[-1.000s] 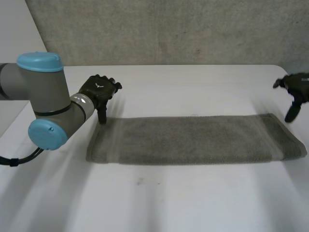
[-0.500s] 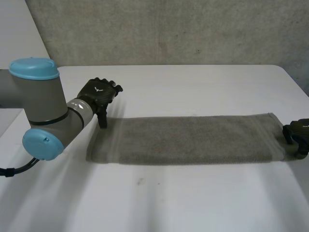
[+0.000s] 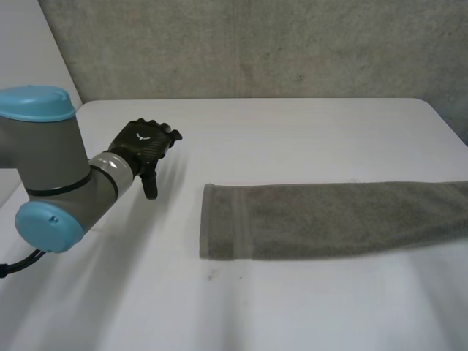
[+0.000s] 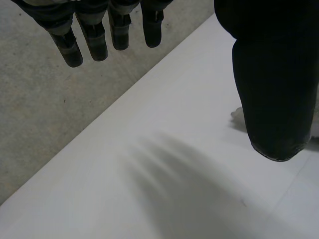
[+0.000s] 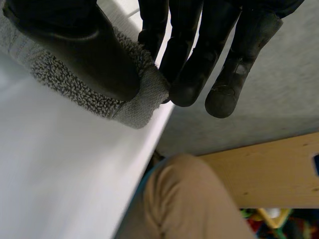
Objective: Fold the towel.
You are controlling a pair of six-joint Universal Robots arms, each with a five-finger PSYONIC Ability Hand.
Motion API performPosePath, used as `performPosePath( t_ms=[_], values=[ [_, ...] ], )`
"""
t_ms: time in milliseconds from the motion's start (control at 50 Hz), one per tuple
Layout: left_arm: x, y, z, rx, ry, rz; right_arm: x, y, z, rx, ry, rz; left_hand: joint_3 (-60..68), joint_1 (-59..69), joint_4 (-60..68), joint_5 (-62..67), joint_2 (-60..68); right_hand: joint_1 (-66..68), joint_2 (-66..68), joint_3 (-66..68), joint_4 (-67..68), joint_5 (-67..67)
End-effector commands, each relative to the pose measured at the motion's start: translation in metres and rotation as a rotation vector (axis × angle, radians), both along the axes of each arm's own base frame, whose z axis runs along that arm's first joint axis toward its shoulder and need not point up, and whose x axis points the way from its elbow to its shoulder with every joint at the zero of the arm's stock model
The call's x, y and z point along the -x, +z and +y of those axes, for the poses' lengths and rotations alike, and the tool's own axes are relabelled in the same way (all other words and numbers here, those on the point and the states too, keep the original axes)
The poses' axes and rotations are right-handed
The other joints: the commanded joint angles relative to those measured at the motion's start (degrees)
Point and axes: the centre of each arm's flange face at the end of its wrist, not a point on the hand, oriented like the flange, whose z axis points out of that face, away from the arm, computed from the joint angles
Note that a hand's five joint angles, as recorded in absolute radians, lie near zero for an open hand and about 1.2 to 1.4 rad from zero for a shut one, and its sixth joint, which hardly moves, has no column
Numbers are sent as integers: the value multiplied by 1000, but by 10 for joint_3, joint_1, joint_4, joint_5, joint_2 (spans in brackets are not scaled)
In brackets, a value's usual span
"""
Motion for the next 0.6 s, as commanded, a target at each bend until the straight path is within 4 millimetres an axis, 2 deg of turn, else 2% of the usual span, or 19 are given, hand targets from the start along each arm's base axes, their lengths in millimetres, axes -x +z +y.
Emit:
performPosePath(
  t_ms=[20,60,80,120,140,180,200,220,240,280,300,340,360,380,400,440,460,500,600],
  values=[
    [-8,6,5,13,14,5,-68,46,1,134,168,15,4,1,5,-19,5,42,50,36,31,36],
    [-10,7,8,13,17,5,-118,60,12,177,286,-12,4,1,5,-19,5,42,50,36,31,36],
    [-10,7,8,13,17,5,-119,60,12,177,287,-13,4,1,5,-19,5,42,50,36,31,36],
    [-12,9,11,13,18,4,-169,64,31,192,410,-41,4,1,5,-19,5,42,50,36,31,36],
    [-12,9,11,13,18,4,-169,64,31,192,411,-41,4,1,5,-19,5,42,50,36,31,36],
    [-12,9,13,11,18,4,-230,66,63,201,578,-57,4,1,5,-19,5,42,50,36,31,36],
    [-13,9,14,13,20,4,-231,67,64,201,579,-57,4,1,5,-19,5,42,50,36,31,36],
    [-15,10,15,16,25,5,-257,66,82,204,650,-62,4,1,5,-19,5,42,50,36,31,36],
    [-15,10,15,16,25,5,-257,66,82,204,651,-63,4,1,5,-19,5,42,50,36,31,36],
    [-19,12,17,23,32,8,-300,54,115,194,773,-69,4,1,5,-19,5,42,50,36,31,36],
    [-19,12,17,23,32,8,-300,53,115,194,773,-69,4,1,5,-19,5,42,50,36,31,36],
    [-20,12,19,26,33,11,-336,40,147,196,884,-76,4,1,5,-19,5,42,50,36,31,36],
    [-20,12,19,26,33,11,-336,40,147,196,885,-76,4,1,5,-19,5,42,50,36,31,36],
    [-20,11,19,28,33,12,-352,33,164,194,941,-80,4,1,5,-19,5,42,50,36,31,36],
    [-20,11,19,28,33,12,-352,33,164,194,942,-80,4,1,5,-19,5,42,50,36,31,36],
    [-21,9,20,25,34,10,-375,14,190,165,1024,-82,4,1,5,-19,5,42,50,36,31,36],
    [-21,9,20,25,34,10,-375,14,190,165,1024,-82,4,1,5,-19,5,42,50,36,31,36],
    [-21,7,21,19,35,10,-388,-7,210,116,1080,-73,4,1,5,-19,5,42,50,36,31,36],
    [-21,5,23,14,33,8,-393,-26,230,55,1135,-66,4,1,5,-19,5,42,50,36,31,36]
  ],
)
